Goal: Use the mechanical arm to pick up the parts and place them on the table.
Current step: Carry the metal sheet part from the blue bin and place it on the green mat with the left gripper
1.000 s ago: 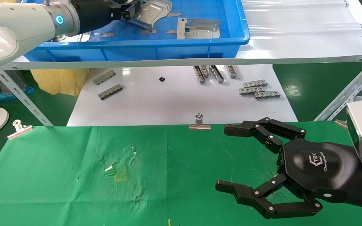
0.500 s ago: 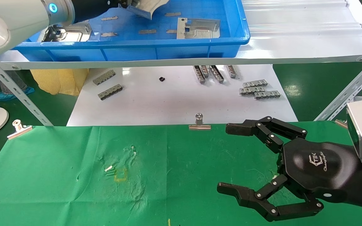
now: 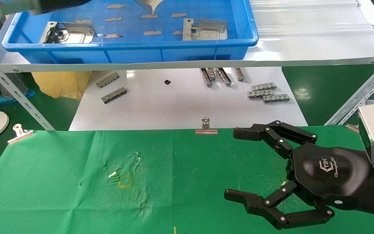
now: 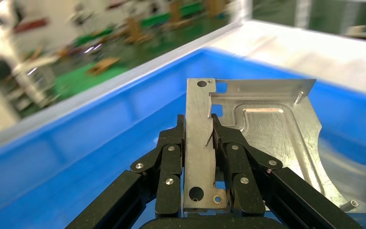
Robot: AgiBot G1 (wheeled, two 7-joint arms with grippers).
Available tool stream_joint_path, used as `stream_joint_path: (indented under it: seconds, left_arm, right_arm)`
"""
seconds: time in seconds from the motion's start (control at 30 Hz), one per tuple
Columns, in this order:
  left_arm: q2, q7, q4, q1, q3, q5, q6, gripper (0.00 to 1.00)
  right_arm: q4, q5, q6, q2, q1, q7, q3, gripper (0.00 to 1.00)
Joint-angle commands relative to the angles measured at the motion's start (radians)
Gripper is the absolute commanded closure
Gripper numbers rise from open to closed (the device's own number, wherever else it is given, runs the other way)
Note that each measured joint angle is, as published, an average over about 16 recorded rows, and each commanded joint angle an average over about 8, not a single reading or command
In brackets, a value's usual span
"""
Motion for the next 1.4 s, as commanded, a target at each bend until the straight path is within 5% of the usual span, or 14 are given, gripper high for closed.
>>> stream_joint_path:
  seconds: [0.03, 0.4, 0.77, 1.17, 1.2, 1.4]
  left_arm:
    - [-0.035, 0.032, -0.010, 0.001, -0.011, -0.019, 0.092, 1.00]
    - [-0.199, 0.153, -0.095, 0.001, 0.028, -0.013, 0.510, 1.00]
    - [-0.359, 0.261, -0.390, 0.262, 0.196, -0.111, 0.515, 1.00]
    - [-0.237, 0.535, -0.230, 0.295, 0.350, 0.078, 0.452, 1.00]
    - [-0.226, 0.546, -0.210, 0.294, 0.355, 0.084, 0.457, 0.96]
    - [-0.174, 0.603, -0.092, 0.281, 0.378, 0.115, 0.454, 0.22]
  right_arm:
    - [0.000, 0.000, 0.000, 0.000, 0.000, 0.000, 0.000, 0.00]
    - [0.000, 0.000, 0.000, 0.000, 0.000, 0.000, 0.000, 0.00]
    - [0.000, 0.000, 0.000, 0.000, 0.000, 0.000, 0.000, 0.00]
    - [0.000, 0.000, 0.000, 0.000, 0.000, 0.000, 0.000, 0.00]
    - [0.000, 0.000, 0.000, 0.000, 0.000, 0.000, 0.000, 0.00]
    - [0.000, 0.000, 0.000, 0.000, 0.000, 0.000, 0.000, 0.00]
